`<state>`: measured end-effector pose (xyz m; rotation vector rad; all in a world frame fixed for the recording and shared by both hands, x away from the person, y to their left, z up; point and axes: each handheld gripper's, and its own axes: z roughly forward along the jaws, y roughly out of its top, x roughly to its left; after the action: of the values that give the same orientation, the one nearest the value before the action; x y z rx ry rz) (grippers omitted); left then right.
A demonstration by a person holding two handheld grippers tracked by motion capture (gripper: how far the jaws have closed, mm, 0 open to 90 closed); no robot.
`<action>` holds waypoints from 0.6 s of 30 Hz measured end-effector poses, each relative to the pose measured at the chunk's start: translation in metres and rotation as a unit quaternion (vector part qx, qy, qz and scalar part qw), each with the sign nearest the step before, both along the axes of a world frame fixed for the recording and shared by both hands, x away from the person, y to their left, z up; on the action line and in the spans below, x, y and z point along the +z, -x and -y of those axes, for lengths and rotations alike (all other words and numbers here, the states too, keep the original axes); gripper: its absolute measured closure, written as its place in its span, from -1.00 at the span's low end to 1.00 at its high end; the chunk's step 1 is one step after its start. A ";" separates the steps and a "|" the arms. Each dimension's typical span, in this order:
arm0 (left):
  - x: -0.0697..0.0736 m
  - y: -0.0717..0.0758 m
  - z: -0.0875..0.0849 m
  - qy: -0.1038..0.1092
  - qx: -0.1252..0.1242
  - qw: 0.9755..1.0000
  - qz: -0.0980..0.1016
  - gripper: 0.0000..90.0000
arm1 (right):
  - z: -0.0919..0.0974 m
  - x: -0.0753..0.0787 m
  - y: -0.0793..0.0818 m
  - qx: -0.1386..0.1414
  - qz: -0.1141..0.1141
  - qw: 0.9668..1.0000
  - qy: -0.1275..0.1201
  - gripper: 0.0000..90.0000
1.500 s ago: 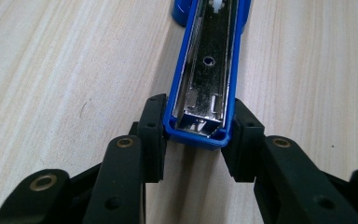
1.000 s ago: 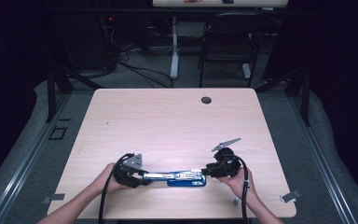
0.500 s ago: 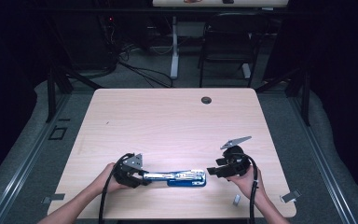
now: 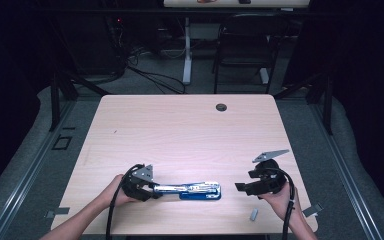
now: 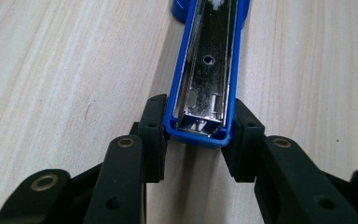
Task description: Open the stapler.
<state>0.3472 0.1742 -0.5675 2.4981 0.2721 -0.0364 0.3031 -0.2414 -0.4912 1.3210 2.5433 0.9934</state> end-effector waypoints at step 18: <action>0.000 -0.001 0.000 -0.004 0.002 1.000 0.003 0.44 | 0.017 -0.012 0.033 -0.017 -0.016 0.997 0.074 -0.42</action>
<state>0.3480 0.1740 -0.5672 2.5044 0.2750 -0.0257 0.2700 -0.2589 -0.5028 1.3429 2.5522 0.7681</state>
